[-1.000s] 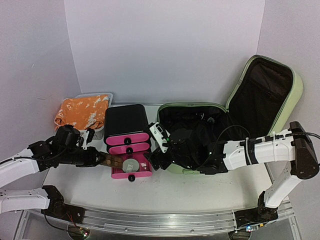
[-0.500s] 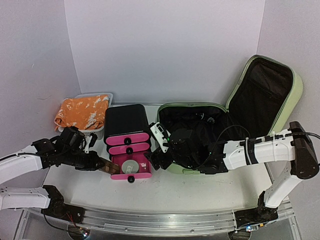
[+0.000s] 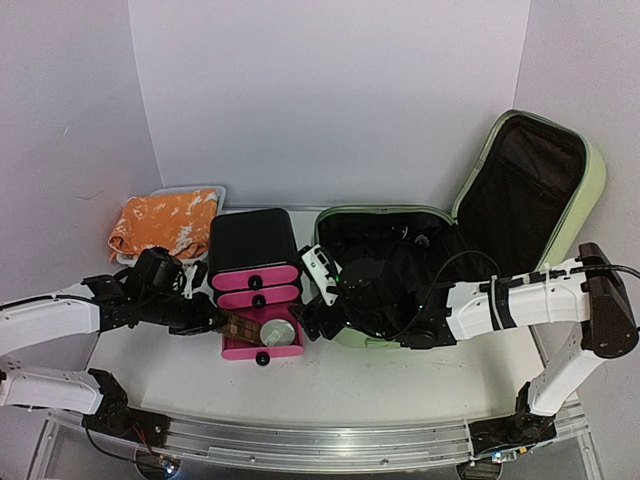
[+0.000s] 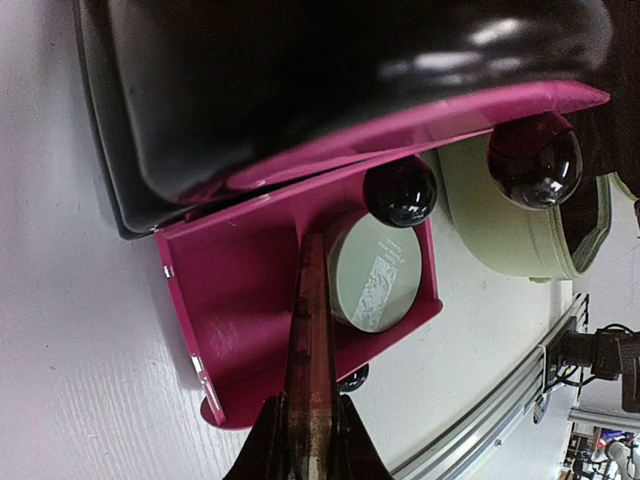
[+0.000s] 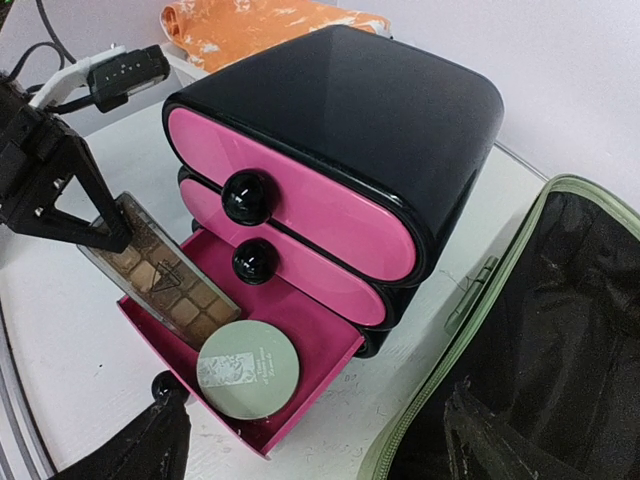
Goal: Open, take out, and arrange the luggage
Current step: Place the makeup in the drawer.
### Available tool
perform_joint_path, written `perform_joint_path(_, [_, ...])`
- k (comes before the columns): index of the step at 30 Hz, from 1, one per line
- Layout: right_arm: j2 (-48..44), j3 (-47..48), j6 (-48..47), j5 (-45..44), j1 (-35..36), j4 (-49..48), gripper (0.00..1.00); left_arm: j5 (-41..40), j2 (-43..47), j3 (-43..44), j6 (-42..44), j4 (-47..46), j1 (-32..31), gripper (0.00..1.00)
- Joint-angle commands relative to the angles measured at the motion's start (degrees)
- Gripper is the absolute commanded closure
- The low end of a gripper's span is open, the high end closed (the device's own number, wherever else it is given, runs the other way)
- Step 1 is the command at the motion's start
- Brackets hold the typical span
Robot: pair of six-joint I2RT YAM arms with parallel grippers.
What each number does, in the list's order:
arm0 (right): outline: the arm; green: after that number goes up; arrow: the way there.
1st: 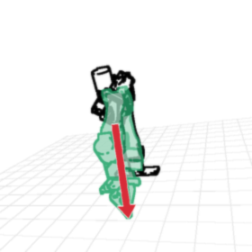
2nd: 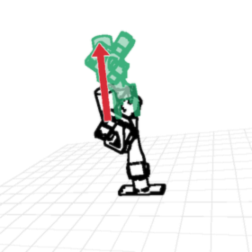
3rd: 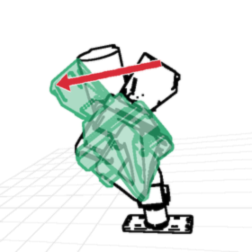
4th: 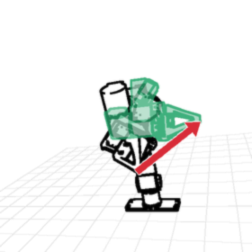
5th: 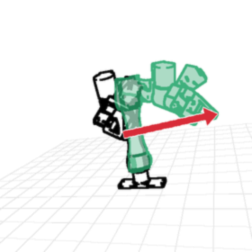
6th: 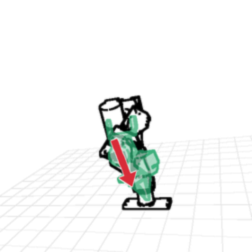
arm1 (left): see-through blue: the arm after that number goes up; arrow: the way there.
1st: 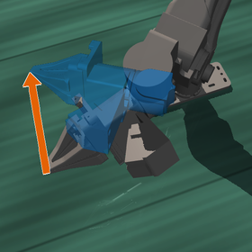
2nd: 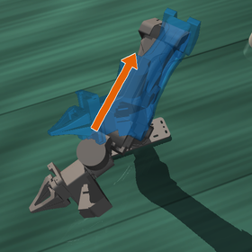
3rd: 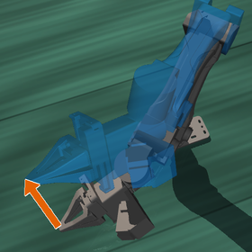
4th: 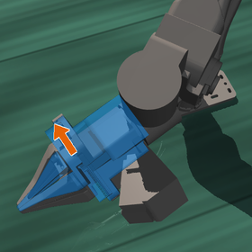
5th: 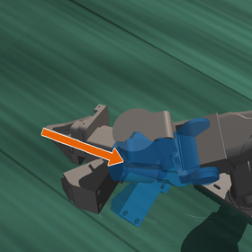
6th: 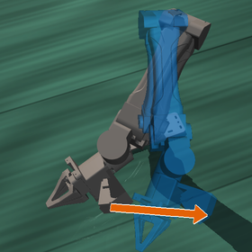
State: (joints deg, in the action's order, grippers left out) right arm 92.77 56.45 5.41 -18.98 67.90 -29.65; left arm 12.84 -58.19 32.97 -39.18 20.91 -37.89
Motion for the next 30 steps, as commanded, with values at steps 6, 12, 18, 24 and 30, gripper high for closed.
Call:
perform_joint_path(6, [-4.07, -1.37, 1.16, -1.29, -0.35, -2.26, 0.13, -1.81, 0.41, 0.93, -0.12, -5.25, -0.05, 1.00])
perform_joint_path(12, [-3.73, -1.30, 1.33, -1.09, -0.56, -2.30, 0.13, -10.62, 11.20, -3.92, -3.32, -2.84, -0.08, 1.00])
perform_joint_path(18, [-3.06, -0.57, 1.18, -0.45, -0.66, -2.41, 0.13, -14.12, 16.60, -10.16, -8.44, -9.54, -0.20, 1.00])
perform_joint_path(24, [-3.34, -0.80, 1.37, -0.36, -0.74, -2.48, 0.13, -11.05, 16.01, -11.05, -12.58, -9.57, -0.17, 1.00])
perform_joint_path(30, [-2.77, -1.13, 3.48, 1.31, -0.75, -2.34, 0.13, -12.67, 18.81, -15.43, -26.00, -9.82, -1.33, 1.00])
